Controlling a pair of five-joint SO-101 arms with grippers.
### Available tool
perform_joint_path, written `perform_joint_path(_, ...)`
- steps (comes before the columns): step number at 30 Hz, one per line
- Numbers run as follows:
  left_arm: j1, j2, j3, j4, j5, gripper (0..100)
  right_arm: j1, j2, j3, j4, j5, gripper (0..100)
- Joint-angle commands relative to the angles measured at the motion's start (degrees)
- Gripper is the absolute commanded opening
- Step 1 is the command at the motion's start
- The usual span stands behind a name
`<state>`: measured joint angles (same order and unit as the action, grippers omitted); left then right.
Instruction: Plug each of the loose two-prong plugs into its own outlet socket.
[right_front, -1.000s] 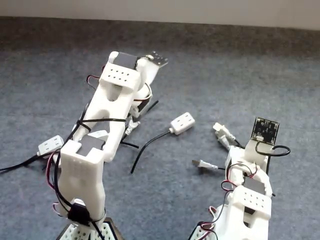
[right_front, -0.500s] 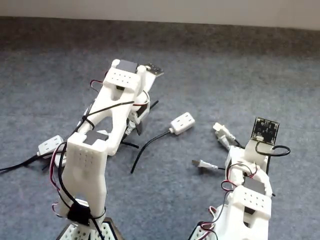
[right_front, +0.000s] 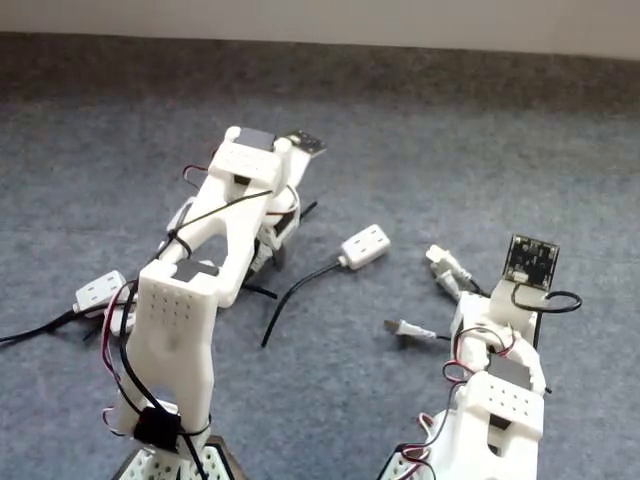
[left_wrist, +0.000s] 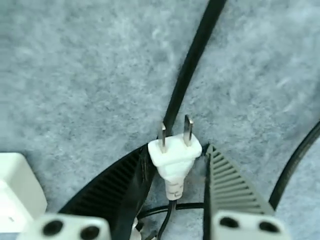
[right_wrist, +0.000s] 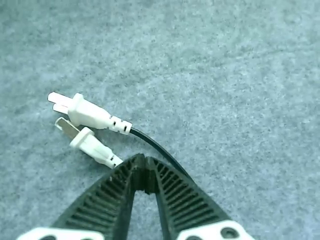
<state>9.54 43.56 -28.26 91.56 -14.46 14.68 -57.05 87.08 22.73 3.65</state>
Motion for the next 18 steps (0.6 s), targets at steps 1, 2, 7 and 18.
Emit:
perform_joint_path(1,-0.22,-0.66,-0.57,-0.09,0.18,7,0.31,-0.48,-0.57,-1.19,-0.62,0.9)
perform_joint_path(2,-0.22,-0.66,-0.57,-0.09,0.18,7,0.31,-0.48,-0.57,-1.19,-0.62,0.9)
perform_joint_path(7,-0.13,-0.75,-0.75,0.88,-0.09,7,0.31,-0.48,-0.57,-1.19,-0.62,0.9)
perform_joint_path(18,1.8,-5.67,-12.44,10.11,-0.09,8,0.31,-0.48,-0.57,-1.19,-0.7,0.9)
